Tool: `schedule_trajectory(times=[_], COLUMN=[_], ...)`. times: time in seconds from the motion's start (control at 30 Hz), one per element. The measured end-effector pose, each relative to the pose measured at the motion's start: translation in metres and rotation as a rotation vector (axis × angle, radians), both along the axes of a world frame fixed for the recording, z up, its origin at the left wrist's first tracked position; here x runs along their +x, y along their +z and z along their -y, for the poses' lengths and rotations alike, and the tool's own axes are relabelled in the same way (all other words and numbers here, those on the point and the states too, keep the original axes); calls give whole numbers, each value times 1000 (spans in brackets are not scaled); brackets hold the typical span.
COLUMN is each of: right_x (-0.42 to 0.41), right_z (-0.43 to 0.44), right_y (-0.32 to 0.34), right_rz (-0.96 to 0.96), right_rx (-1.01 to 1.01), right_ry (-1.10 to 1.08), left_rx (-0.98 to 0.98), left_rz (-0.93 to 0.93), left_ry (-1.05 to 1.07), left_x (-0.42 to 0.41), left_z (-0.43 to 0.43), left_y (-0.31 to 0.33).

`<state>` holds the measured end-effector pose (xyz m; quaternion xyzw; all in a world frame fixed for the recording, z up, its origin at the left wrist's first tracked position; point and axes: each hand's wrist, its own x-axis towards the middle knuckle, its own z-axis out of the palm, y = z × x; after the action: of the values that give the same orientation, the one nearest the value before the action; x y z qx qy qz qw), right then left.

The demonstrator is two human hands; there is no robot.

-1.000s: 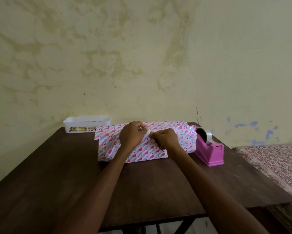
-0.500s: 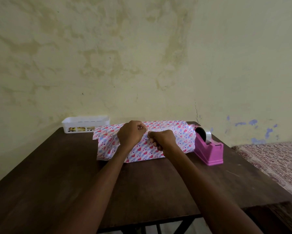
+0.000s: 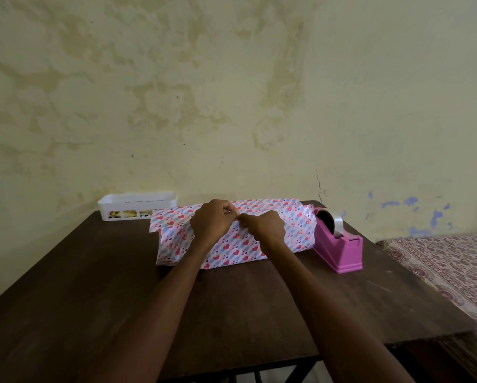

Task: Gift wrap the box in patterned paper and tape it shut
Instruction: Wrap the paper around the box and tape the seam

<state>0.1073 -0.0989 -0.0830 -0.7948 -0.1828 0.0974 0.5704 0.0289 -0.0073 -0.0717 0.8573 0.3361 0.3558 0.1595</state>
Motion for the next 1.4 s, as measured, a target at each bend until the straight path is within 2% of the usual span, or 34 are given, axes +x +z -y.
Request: schedule_trajectory(times=[0.2,0.47,0.57,0.67,0.77,0.83,1.17,1.4], right_x=[5,6,13,29,41,45,60,62], right_z=[1,10,21,16,11,8,-7,-12], right_y=[4,21,36,47,54,57,61,59], right_rz=[60,486,602,717,663,654,574,557], right_rx=[-108,-462,-455,-361,-405,-446,-458,-494], right_ry=[-1,-7,-68,158,456,527,604,519], left_rx=[5,-4,-5,-9,26,63,134,131], left_rz=[-10,-10,-11,-11,-30,-31,-54,-67], left_ry=[2,-16,-25,-26,-21,-21,-35,-24], left_x=[2,0,2,3,2,2,1,4], left_z=[-2,-4,-6,-6,-5,-4,-5,-3], left_y=[-2,-1,-3,-3,-2,-1,6,7])
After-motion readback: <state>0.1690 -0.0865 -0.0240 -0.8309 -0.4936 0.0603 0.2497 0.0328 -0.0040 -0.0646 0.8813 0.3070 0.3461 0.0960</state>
